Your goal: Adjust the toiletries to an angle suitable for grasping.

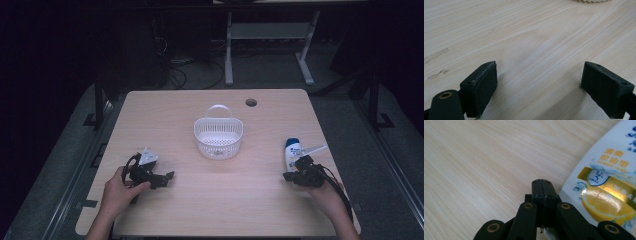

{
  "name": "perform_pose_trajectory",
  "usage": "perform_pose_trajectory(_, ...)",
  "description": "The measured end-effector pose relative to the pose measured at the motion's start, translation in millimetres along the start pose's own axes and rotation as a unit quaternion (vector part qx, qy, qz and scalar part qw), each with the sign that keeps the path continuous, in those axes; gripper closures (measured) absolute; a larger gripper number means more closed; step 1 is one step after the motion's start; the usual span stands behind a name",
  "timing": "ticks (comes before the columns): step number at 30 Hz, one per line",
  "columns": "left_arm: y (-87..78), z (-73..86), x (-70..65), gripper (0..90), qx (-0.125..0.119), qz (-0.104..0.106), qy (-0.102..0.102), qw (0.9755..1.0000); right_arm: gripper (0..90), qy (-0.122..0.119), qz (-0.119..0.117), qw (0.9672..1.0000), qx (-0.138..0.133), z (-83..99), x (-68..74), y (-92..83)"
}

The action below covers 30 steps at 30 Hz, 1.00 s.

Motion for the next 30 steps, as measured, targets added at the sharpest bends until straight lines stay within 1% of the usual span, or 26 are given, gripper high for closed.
perform_pose_trajectory(6,0.0,0.0,0.0,13.0,0.0,0.0,0.0,1.0,89.6,0.006,0.007,1.0,-0.002,4.8,-7.8,-5.5)
perform_pose_trajectory(7,0.0,0.0,0.0,13.0,0.0,0.0,0.0,1.0,89.6,0.009,0.012,0.9999,-0.003,6.2,-10.5,-7.7)
perform_pose_trajectory(10,0.0,0.0,0.0,13.0,0.0,0.0,0.0,1.0,89.6,0.008,0.017,0.9998,-0.005,8.0,-14.1,-10.2)
perform_pose_trajectory(11,0.0,0.0,0.1,13.0,0.0,0.0,0.0,1.0,89.6,0.015,0.02,0.9997,-0.008,9.6,-17.4,-12.9)
perform_pose_trajectory(12,0.0,0.0,0.1,13.0,0.0,0.0,0.0,1.0,89.6,0.015,0.02,0.9997,-0.008,9.6,-17.4,-12.9)
perform_pose_trajectory(15,-0.1,0.0,0.1,13.0,0.0,0.0,0.001,1.0,89.7,0.021,0.027,0.9993,-0.01,12.2,-23.4,-16.9)
perform_pose_trajectory(18,-0.2,0.1,0.2,13.0,0.001,0.0,0.002,1.0,89.6,0.02,0.031,0.9992,-0.012,13.4,-26.3,-18.4)
perform_pose_trajectory(21,-0.2,0.1,0.2,13.0,0.001,0.0,0.002,1.0,89.6,0.024,0.043,0.9987,-0.011,16.5,-32.4,-21.6)
perform_pose_trajectory(24,-0.1,0.1,0.1,13.0,0.001,0.0,0.001,1.0,89.5,0.027,0.042,0.9986,-0.016,16.9,-34.0,-23.3)
perform_pose_trajectory(25,-0.3,0.2,0.3,13.0,0.002,0.0,0.002,1.0,85.8,0.035,0.035,0.9985,-0.022,16.5,-32.5,-25.8)
perform_pose_trajectory(26,-0.2,0.2,0.3,13.0,0.002,0.0,0.002,1.0,83.8,0.034,0.03,0.9985,-0.03,15.3,-32.3,-26.9)
perform_pose_trajectory(27,-0.3,0.2,0.3,13.0,0.002,0.0,0.002,1.0,81.9,0.035,0.03,0.9983,-0.035,14.0,-31.7,-28.8)
perform_pose_trajectory(28,-0.3,0.2,0.3,13.0,0.002,0.0,0.002,1.0,81.9,0.035,0.03,0.9983,-0.035,14.0,-31.7,-28.8)
perform_pose_trajectory(30,-0.2,0.1,0.2,13.0,0.001,0.0,0.002,1.0,76.7,0.034,0.031,0.9979,-0.047,9.8,-32.3,-33.4)
Point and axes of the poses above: each handheld gripper's, and its own axes: y roughly forward along the jaws, z roughly out of its underside, x roughly to its left, the point moved 7 cm from there along y, roughly forward along the jaws, and after that the axes turned 10 degrees about -x, right-handed, at the moved point
